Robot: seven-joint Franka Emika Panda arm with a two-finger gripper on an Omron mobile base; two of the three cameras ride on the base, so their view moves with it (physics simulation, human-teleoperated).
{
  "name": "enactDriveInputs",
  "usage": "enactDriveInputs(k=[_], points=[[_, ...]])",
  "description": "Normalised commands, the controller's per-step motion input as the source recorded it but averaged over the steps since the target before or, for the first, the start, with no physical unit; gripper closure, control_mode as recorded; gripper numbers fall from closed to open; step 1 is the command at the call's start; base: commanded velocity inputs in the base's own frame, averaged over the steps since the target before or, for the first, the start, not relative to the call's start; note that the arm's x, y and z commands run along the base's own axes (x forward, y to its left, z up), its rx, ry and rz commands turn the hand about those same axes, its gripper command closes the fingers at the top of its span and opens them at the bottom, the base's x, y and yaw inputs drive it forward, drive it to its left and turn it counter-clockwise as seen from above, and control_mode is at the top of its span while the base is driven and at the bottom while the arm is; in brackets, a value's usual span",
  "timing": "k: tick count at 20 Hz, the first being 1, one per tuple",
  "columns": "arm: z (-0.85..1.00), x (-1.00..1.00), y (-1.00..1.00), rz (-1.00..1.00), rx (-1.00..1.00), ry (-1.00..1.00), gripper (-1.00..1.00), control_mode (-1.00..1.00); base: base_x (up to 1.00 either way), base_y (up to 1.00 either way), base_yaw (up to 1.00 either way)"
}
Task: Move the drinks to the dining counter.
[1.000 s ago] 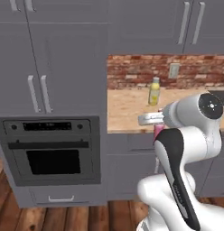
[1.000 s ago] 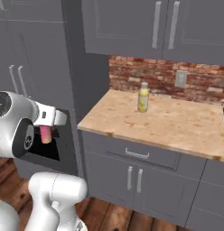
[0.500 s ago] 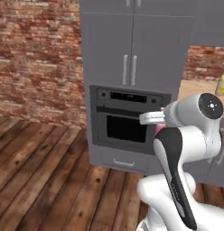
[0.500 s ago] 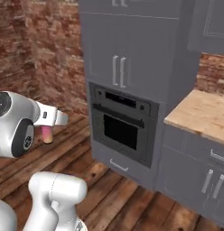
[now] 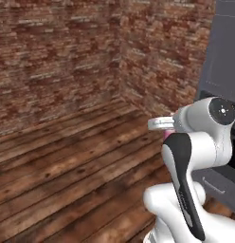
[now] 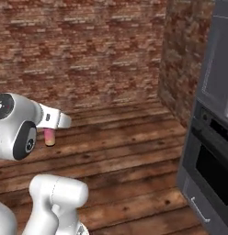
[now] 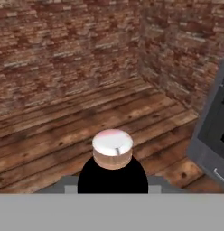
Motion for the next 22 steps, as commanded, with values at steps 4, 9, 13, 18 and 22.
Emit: enactDriveInputs(k=[4,9,13,18,22], points=[[0.0,0.0,0.0,0.0,0.0,0.0,1.0,1.0,0.0,0.08,1.0],[0.0,0.0,0.0,0.0,0.0,0.0,1.0,1.0,0.0,0.05,1.0],[0.0,0.0,0.0,0.0,0.0,0.0,1.0,1.0,0.0,0.09,1.0],[0.0,0.0,0.0,0.0,0.0,0.0,1.0,1.0,0.0,0.32,0.99],[0.0,0.0,0.0,0.0,0.0,0.0,1.0,1.0,0.0,0.44,0.95]])
